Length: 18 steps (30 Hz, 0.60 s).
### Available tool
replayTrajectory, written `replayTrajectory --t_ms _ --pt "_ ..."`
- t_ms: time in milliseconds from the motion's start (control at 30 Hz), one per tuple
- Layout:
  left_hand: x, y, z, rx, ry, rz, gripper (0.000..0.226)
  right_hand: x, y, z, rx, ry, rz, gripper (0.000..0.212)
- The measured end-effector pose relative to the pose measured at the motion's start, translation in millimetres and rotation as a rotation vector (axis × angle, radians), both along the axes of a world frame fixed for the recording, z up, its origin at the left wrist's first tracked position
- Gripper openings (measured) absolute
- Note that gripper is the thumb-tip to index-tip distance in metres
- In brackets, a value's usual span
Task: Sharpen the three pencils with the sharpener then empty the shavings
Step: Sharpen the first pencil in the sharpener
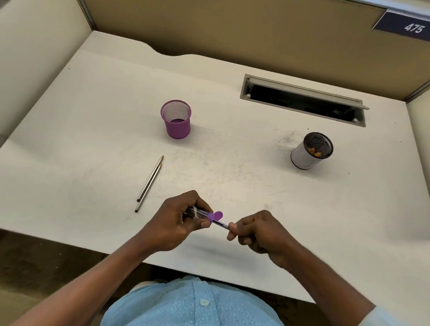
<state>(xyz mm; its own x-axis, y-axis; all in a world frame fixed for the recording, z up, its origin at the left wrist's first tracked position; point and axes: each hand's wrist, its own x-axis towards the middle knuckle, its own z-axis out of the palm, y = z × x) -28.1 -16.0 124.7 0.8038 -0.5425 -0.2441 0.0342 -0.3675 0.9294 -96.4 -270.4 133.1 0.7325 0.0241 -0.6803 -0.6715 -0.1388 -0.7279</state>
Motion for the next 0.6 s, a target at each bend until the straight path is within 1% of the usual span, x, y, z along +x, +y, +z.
replayTrajectory --t_ms 33,67,100,133,167,200,300,333,367,400,433,467,533,567,600 --pt "0 1 0 0.002 -0.001 -0.01 0.021 2 -3 2 0.072 0.089 0.012 0.027" --pt "0 0 1 0.007 -0.006 -0.007 0.021 2 -5 3 0.097 0.086 0.038 0.027" --pt "0 0 1 0.015 -0.01 0.002 0.02 1 -5 3 0.093 0.037 0.062 0.026" --pt "1 0 1 0.023 -0.008 0.01 0.019 -1 -4 1 0.054 -0.053 0.075 0.024" --pt "3 0 2 0.028 -0.002 0.018 0.017 -4 -2 0 -0.021 -0.178 0.072 0.021" --pt "4 0 2 0.03 0.005 0.028 0.015 -7 -1 -3 -0.146 -0.349 0.079 0.017" --pt "3 -4 3 0.034 0.007 0.039 0.012 -14 -4 -13 -0.643 -0.979 0.226 0.008" --pt "1 -7 4 0.033 0.003 0.038 0.012 -16 -5 -15 -0.785 -1.122 0.293 0.007" --pt "-1 -8 5 0.027 0.003 0.042 0.012 -17 -6 -16 -0.881 -1.189 0.329 0.008" --pt "-1 -9 7 0.018 0.0 0.045 0.013 -18 -4 -17 -0.902 -1.177 0.318 0.011" --pt "-1 -9 8 0.01 -0.018 0.042 0.014 -18 -2 -16 -0.819 -1.071 0.269 0.013" --pt "-1 -7 9 0.007 -0.047 0.029 0.016 -16 1 -13 -0.613 -0.866 0.194 0.016" --pt "-1 -5 11 -0.001 -0.104 -0.025 0.019 -9 -2 -5 -0.11 -0.319 0.064 0.024" --pt "-2 -5 12 -0.009 -0.12 -0.049 0.02 -6 -5 -1 0.041 -0.116 0.048 0.028" --pt "-2 -5 12 -0.011 -0.132 -0.064 0.02 -5 -8 1 0.119 -0.003 0.068 0.031"
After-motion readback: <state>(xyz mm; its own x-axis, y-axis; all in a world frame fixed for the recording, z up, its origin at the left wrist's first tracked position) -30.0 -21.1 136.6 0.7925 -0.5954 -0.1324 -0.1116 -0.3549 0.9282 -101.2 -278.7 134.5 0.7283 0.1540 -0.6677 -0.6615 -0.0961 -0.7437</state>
